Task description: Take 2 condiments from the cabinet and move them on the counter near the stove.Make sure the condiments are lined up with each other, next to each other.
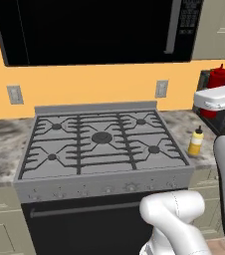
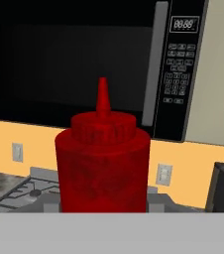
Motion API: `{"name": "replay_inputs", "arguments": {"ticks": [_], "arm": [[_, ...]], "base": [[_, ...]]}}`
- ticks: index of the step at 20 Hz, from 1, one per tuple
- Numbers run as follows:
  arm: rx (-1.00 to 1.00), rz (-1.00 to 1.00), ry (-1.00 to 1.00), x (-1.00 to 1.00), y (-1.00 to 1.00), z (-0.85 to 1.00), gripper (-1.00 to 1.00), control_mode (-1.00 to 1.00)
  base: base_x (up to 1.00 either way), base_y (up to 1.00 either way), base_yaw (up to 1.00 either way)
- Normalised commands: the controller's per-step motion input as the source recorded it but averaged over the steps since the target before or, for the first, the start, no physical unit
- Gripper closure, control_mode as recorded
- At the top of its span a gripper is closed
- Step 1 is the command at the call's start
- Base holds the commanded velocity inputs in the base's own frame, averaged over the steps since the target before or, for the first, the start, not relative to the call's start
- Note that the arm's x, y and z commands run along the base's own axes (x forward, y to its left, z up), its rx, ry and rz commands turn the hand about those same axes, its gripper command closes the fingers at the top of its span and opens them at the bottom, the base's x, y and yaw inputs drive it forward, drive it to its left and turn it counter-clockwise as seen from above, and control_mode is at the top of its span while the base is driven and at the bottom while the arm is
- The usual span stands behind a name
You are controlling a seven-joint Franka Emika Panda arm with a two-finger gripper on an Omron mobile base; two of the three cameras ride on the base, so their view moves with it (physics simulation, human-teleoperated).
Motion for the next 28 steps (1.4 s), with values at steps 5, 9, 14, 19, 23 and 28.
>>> {"name": "replay_inputs", "arguments": {"ticks": [5,9,14,19,23,28], "arm": [[0.00,0.00,0.00,0.00,0.00,0.00,1.00,1.00],[0.00,0.00,0.00,0.00,0.00,0.00,1.00,1.00],[0.00,0.00,0.00,0.00,0.00,0.00,1.00,1.00],[0.00,0.00,0.00,0.00,0.00,0.00,1.00,1.00],[0.00,0.00,0.00,0.00,0.00,0.00,1.00,1.00],[0.00,0.00,0.00,0.00,0.00,0.00,1.00,1.00]], "base": [[0.13,-0.26,-0.02],[0.51,-0.30,0.00],[0.79,-0.44,0.00],[0.43,-0.54,0.00],[0.37,-0.47,0.00],[0.18,-0.08,0.00]]}}
